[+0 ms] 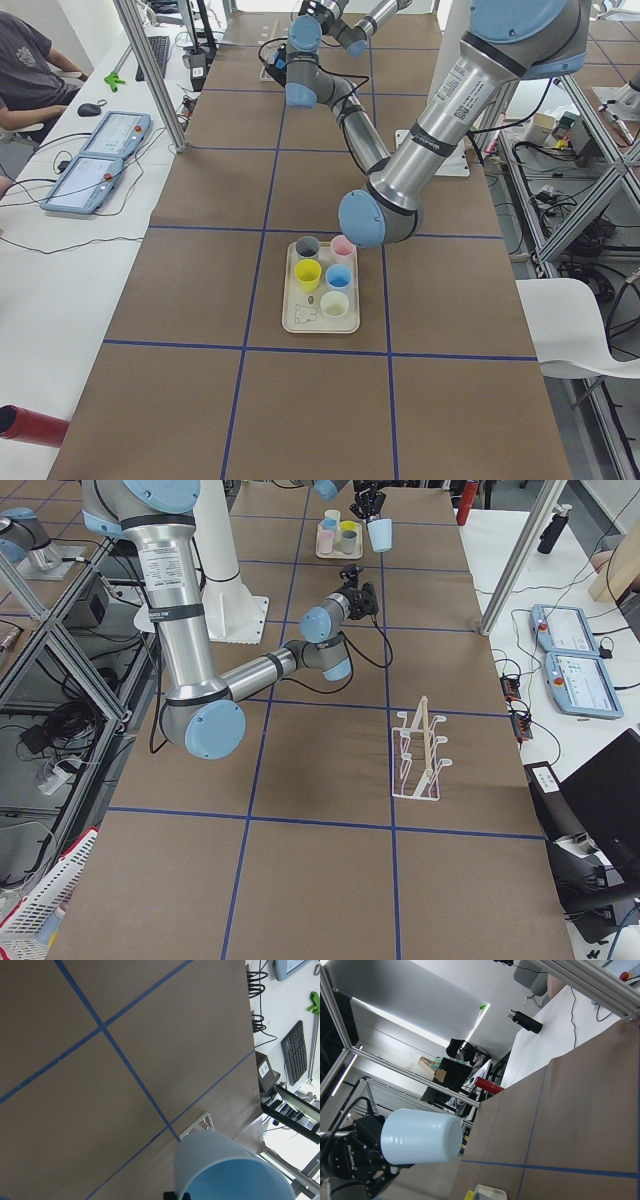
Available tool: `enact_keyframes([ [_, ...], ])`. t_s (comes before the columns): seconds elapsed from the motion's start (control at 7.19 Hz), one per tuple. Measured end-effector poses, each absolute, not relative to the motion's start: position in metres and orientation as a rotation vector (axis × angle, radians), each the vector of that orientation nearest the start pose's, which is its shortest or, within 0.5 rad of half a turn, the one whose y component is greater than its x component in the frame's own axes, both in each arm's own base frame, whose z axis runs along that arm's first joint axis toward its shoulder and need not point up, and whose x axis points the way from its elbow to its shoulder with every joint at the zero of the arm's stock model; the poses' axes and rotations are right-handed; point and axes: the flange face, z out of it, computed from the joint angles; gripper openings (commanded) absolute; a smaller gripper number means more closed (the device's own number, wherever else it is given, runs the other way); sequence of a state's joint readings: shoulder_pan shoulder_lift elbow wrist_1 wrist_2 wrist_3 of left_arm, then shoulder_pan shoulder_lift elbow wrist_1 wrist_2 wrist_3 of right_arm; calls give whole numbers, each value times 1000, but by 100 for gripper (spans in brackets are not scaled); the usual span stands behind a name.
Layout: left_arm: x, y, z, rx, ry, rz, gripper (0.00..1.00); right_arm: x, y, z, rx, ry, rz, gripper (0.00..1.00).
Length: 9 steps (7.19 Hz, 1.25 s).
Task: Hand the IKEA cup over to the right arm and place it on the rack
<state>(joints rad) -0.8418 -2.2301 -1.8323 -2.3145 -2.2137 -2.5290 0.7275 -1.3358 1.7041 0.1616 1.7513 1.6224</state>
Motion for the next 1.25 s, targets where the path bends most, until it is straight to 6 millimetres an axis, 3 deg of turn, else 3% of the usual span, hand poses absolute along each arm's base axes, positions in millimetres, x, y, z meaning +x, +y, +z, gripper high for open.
enact_keyframes([
  [0.28,326,-452,73,-686,1674,-747,0,-304,-416,274,467,-2146,343,98],
  [0.7,321,-429,72,-832,1768,-671,0,-312,-413,263,258,-2326,375,98],
  [1.25,328,-419,74,-933,1811,-635,0,-336,-406,229,118,-2453,335,98],
])
